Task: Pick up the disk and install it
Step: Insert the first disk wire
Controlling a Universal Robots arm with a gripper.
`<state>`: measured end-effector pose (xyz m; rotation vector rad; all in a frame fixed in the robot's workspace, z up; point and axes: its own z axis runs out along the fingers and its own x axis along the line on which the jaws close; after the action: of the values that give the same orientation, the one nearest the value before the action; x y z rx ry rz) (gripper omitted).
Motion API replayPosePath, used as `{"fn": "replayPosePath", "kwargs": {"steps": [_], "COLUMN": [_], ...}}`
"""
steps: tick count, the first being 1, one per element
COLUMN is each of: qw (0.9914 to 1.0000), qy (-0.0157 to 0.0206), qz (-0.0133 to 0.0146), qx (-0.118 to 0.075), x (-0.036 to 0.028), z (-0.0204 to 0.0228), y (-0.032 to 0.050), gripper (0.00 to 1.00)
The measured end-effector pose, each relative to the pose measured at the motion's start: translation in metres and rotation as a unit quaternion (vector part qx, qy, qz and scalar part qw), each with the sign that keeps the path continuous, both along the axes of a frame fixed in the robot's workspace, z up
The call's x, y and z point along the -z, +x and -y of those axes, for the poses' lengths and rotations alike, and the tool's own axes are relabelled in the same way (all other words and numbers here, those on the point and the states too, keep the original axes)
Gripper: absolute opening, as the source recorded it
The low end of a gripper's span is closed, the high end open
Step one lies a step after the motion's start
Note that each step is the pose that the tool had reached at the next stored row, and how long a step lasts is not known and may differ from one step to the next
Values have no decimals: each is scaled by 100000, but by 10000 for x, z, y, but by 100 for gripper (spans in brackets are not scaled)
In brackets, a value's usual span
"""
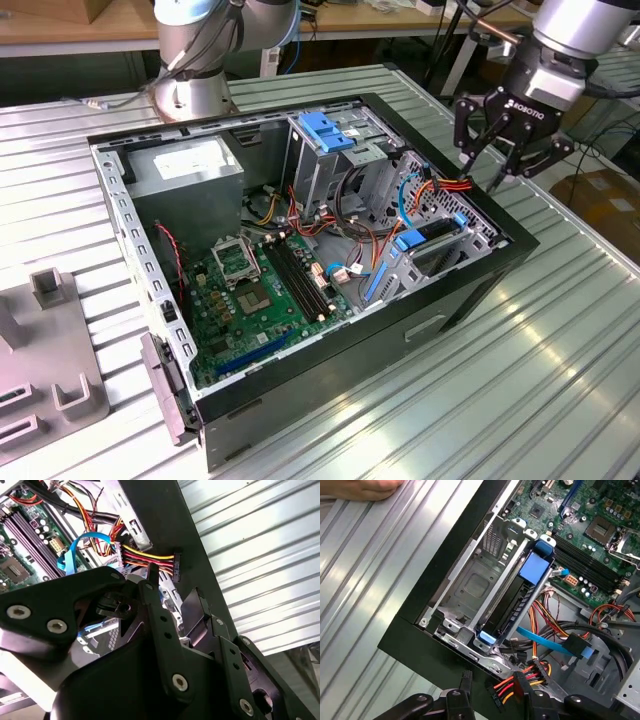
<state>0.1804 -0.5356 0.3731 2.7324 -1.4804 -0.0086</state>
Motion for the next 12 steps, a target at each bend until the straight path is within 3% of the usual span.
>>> {"fn": "replayPosePath", "kwargs": {"steps": [7,11,12], "qw": [99955,99869,99805], "qy": [-2,-5,1], "qz": [0,1,1], "qx": [-3009,-5122,-6245], "x": [15,29,38], "z": [-36,-58,-67], "y": [15,18,19], "gripper": [45,45,45]}}
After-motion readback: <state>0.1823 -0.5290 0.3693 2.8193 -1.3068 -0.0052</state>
